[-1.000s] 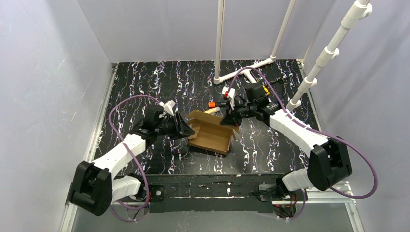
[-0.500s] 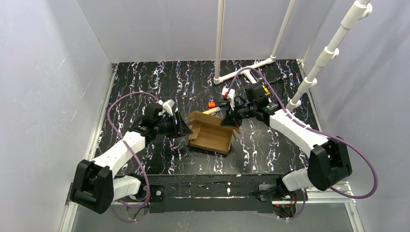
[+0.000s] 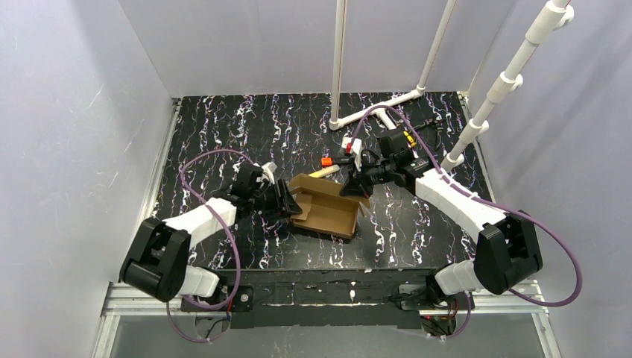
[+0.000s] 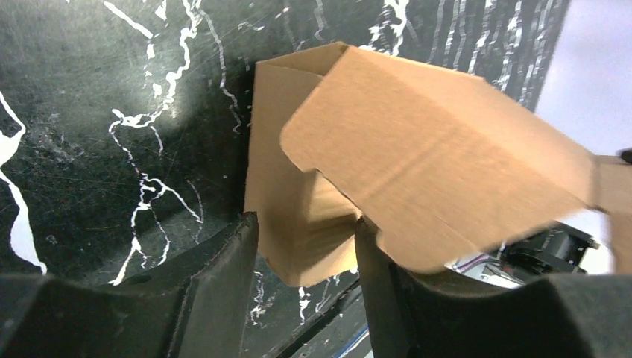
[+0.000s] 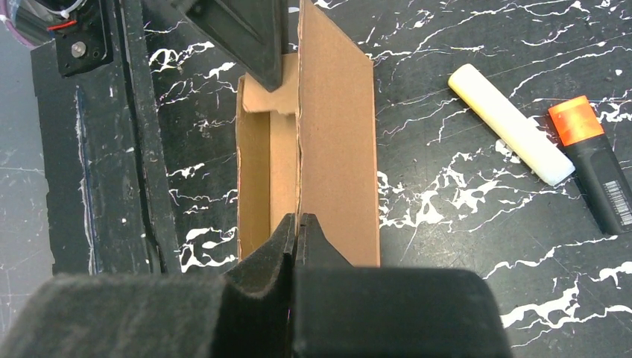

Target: Fold the paper box

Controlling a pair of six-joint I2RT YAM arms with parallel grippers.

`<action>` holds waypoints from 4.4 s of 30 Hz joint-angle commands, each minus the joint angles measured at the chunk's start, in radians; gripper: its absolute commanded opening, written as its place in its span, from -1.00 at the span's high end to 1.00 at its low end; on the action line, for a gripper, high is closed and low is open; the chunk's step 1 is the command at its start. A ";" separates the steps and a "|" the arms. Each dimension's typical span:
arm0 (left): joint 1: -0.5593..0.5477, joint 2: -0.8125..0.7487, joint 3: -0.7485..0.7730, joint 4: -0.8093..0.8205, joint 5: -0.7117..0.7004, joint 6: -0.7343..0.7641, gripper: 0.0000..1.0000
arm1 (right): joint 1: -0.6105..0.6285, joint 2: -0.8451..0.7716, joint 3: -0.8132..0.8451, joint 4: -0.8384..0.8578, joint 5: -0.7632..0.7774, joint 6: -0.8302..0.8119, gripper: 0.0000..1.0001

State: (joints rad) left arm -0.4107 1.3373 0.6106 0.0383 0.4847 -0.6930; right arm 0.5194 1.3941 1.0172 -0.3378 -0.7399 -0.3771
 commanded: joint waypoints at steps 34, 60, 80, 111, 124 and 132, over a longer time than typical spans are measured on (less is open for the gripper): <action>-0.338 0.081 0.200 -0.322 -0.735 -0.001 0.93 | 0.051 0.020 0.047 -0.008 0.010 -0.006 0.97; -0.277 0.033 0.108 0.032 -0.603 0.064 -0.03 | 0.051 0.028 0.037 0.040 0.038 0.065 0.97; -0.201 0.024 -0.010 0.248 -0.455 0.183 0.00 | 0.025 0.061 0.055 0.065 0.030 0.134 0.97; -0.213 0.051 0.005 0.184 -0.514 0.291 0.79 | -0.005 0.145 0.245 -0.047 0.215 0.118 0.29; -0.290 0.104 0.164 -0.023 -0.669 0.357 0.76 | 0.007 0.198 0.271 -0.070 0.157 0.112 0.55; -0.314 0.148 0.193 -0.063 -0.699 0.337 0.69 | 0.007 0.195 0.257 -0.047 0.118 0.157 0.97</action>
State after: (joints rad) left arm -0.7143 1.4685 0.7731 0.0338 -0.1841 -0.3588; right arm 0.5194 1.5909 1.2533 -0.4126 -0.5842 -0.2485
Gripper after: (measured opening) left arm 0.141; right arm 0.039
